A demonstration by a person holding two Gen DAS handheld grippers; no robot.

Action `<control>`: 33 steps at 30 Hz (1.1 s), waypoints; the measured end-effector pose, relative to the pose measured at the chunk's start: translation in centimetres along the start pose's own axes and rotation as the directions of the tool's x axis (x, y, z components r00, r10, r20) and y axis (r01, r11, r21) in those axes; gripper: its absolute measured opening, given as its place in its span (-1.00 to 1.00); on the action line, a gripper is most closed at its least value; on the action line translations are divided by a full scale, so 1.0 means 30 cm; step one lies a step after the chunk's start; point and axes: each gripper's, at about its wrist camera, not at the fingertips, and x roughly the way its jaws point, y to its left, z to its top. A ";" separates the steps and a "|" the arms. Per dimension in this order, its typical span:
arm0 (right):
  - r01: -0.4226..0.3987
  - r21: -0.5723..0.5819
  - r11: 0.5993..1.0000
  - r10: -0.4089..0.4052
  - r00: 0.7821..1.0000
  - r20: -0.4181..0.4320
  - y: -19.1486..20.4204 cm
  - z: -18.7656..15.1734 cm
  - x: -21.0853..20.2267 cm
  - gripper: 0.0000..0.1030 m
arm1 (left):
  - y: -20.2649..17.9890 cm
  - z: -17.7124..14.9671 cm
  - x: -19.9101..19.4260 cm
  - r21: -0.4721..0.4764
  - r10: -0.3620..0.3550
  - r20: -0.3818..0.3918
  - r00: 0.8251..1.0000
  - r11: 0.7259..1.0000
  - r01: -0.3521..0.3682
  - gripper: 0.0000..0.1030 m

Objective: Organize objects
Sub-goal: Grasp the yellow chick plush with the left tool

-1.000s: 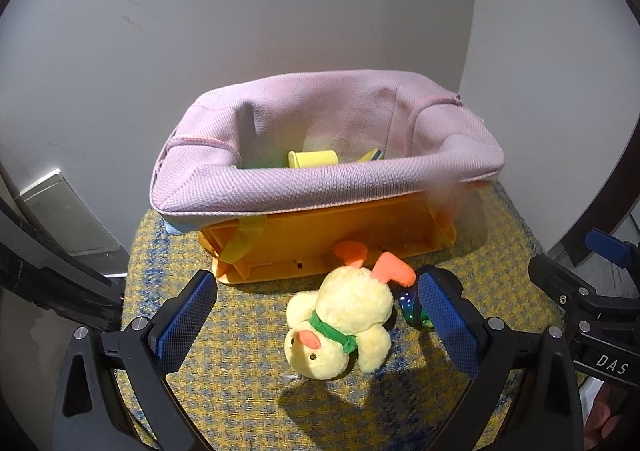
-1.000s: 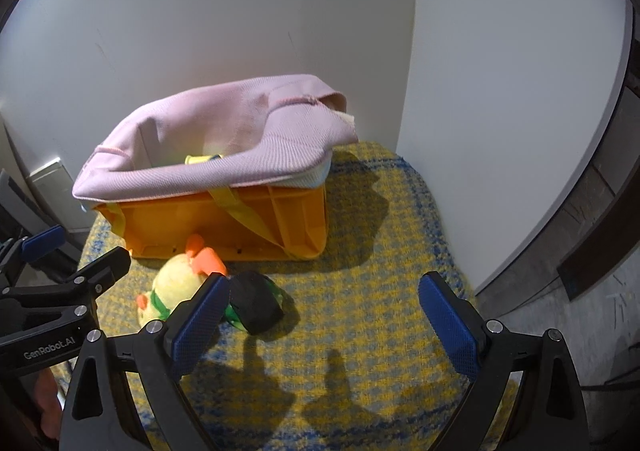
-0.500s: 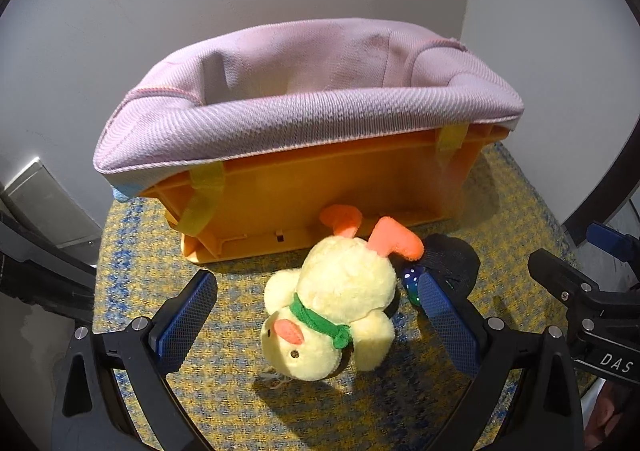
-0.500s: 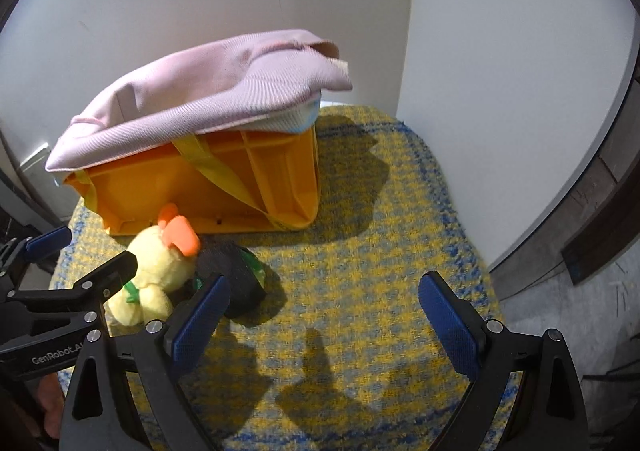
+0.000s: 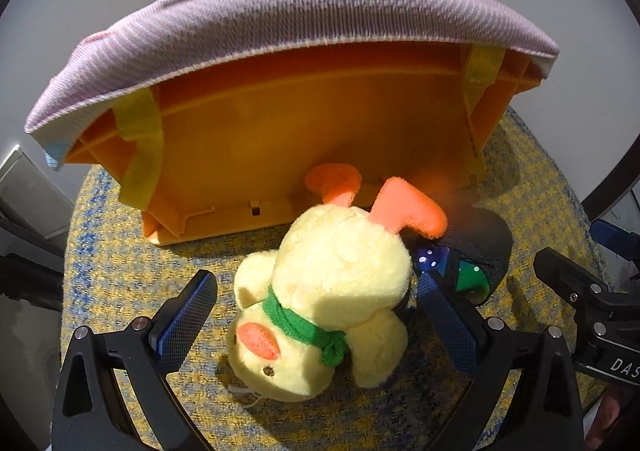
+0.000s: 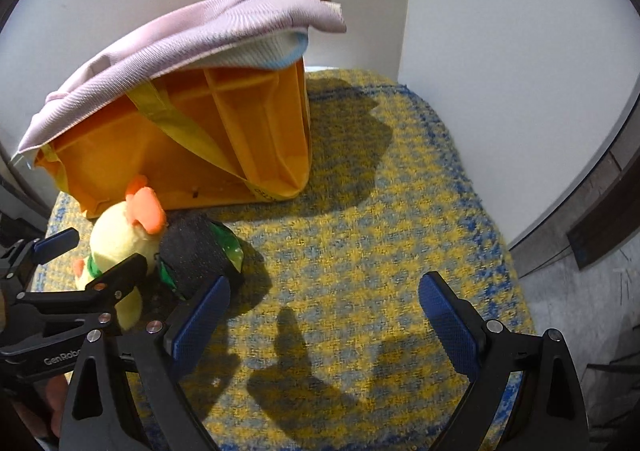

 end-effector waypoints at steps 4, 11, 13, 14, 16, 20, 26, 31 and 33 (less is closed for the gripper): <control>0.004 -0.004 1.000 -0.004 1.000 -0.008 -0.002 -0.001 0.022 0.86 | -0.007 -0.005 0.044 0.000 -0.011 -0.027 1.000 1.000 0.011 0.97; 0.010 -0.015 1.000 -0.010 1.000 -0.013 0.004 0.001 0.032 0.86 | 0.000 -0.015 0.057 -0.007 -0.014 -0.033 0.999 1.000 0.013 0.45; 0.008 -0.019 1.000 -0.008 1.000 -0.012 0.009 0.000 0.032 0.86 | 0.004 -0.016 0.048 -0.004 -0.018 -0.031 0.999 1.000 0.018 0.38; 0.009 -0.022 1.000 -0.009 1.000 -0.010 0.012 0.000 0.030 0.86 | 0.005 -0.017 0.042 -0.002 -0.019 -0.029 0.999 1.000 0.019 0.35; 0.010 -0.028 1.000 -0.010 1.000 -0.005 0.020 -0.003 0.023 0.86 | 0.007 -0.019 0.027 -0.001 -0.021 -0.023 1.000 1.000 0.021 0.32; 0.006 -0.034 0.999 -0.005 1.000 0.008 0.034 -0.005 0.001 0.86 | 0.015 -0.028 -0.006 -0.013 -0.025 -0.012 1.000 1.000 0.025 0.28; -0.009 -0.063 0.998 0.011 0.999 0.031 0.080 0.001 -0.031 0.86 | 0.056 -0.060 -0.062 -0.052 -0.012 0.007 1.000 0.999 0.012 0.27; -0.023 -0.097 0.995 0.027 0.999 0.042 0.140 0.008 -0.036 0.86 | 0.114 -0.094 -0.100 -0.098 0.019 0.020 1.000 0.995 -0.017 0.27; -0.031 -0.110 0.993 0.036 0.998 0.046 0.167 0.007 -0.038 0.86 | 0.139 -0.109 -0.107 -0.124 0.026 0.020 0.999 0.992 -0.024 0.27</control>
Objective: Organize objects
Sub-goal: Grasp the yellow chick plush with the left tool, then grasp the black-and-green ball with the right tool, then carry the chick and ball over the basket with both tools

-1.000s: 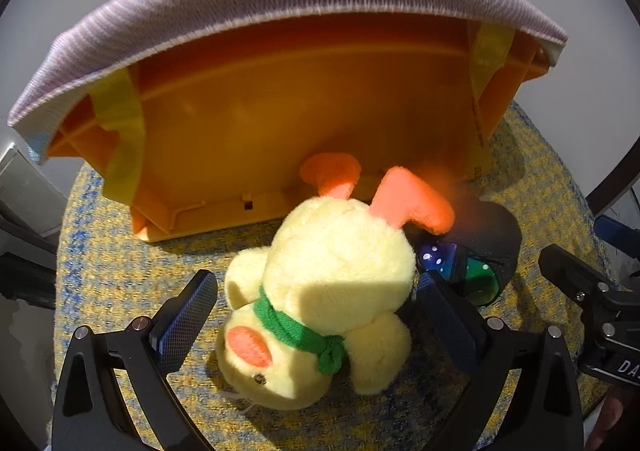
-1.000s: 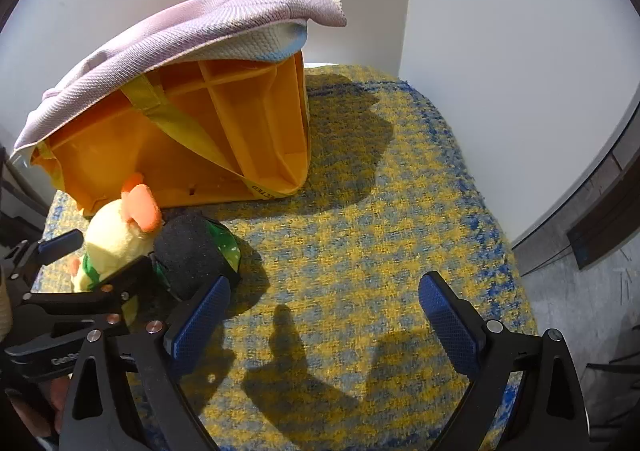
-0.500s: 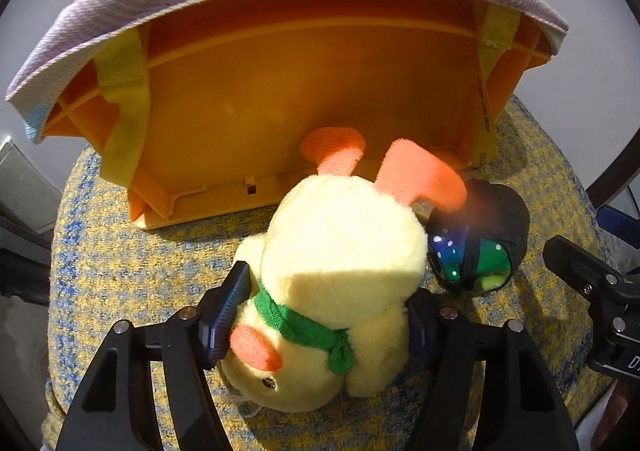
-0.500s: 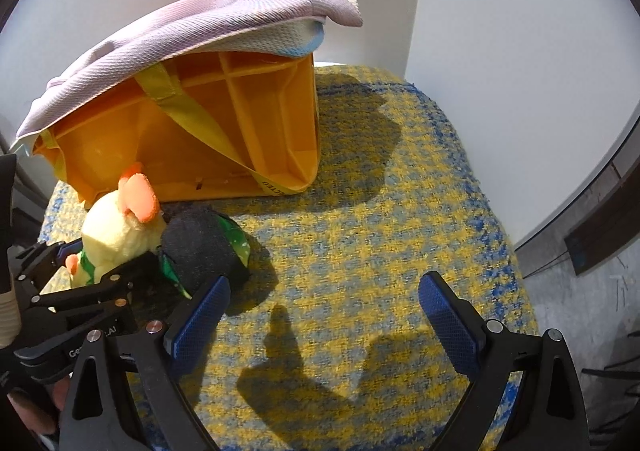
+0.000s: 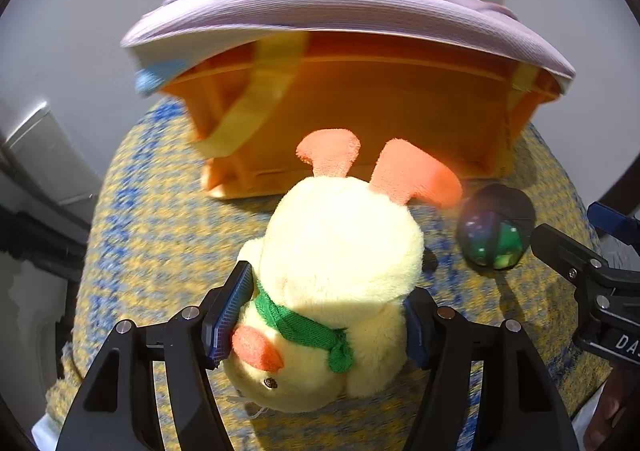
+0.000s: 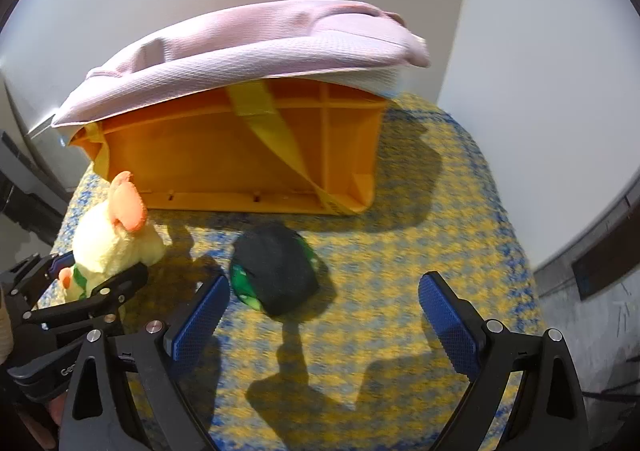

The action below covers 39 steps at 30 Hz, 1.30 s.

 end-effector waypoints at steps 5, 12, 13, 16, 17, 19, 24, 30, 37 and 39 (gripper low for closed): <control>-0.008 -0.039 0.999 0.008 1.000 -0.007 0.052 0.008 0.037 0.86 | 0.046 -0.035 0.009 -0.039 0.010 -0.013 1.000 0.999 -0.010 0.27; -0.002 -0.080 0.997 0.000 1.000 -0.028 0.107 0.014 0.115 0.86 | 0.062 -0.058 0.035 -0.056 0.017 -0.025 1.000 0.998 -0.019 0.27; 0.001 -0.079 0.997 -0.003 0.999 -0.032 0.109 0.015 0.126 0.86 | 0.059 -0.059 0.035 -0.054 0.017 -0.024 1.000 0.998 -0.019 0.27; 0.007 -0.067 0.998 -0.011 0.999 -0.050 0.108 0.020 0.153 0.85 | 0.052 -0.061 0.037 -0.052 0.015 -0.023 1.000 0.999 -0.016 0.27; 0.006 -0.063 0.998 -0.010 0.998 -0.056 0.107 0.021 0.159 0.84 | 0.076 -0.053 0.053 -0.052 0.014 -0.023 1.000 0.999 -0.016 0.27; -0.002 -0.054 0.999 -0.002 0.998 -0.066 0.104 0.020 0.168 0.76 | 0.047 -0.062 0.045 -0.053 0.015 -0.024 1.000 0.998 -0.016 0.27; -0.039 -0.037 0.999 0.035 0.994 -0.102 0.103 0.004 0.187 0.27 | 0.035 -0.076 0.037 -0.048 0.020 -0.025 0.999 0.999 -0.022 0.27; -0.058 -0.012 0.998 0.057 0.994 -0.092 0.097 -0.012 0.154 0.19 | 0.021 -0.088 0.010 -0.046 0.024 -0.020 1.000 0.999 -0.025 0.27; -0.054 -0.002 0.999 0.054 0.997 -0.055 0.077 -0.034 0.042 0.19 | -0.017 -0.104 -0.076 -0.035 0.021 0.018 1.000 0.999 -0.021 0.27; -0.054 -0.005 0.999 0.054 0.998 -0.037 0.078 -0.039 -0.003 0.19 | -0.031 -0.110 -0.107 -0.030 0.020 0.031 0.999 0.999 -0.019 0.27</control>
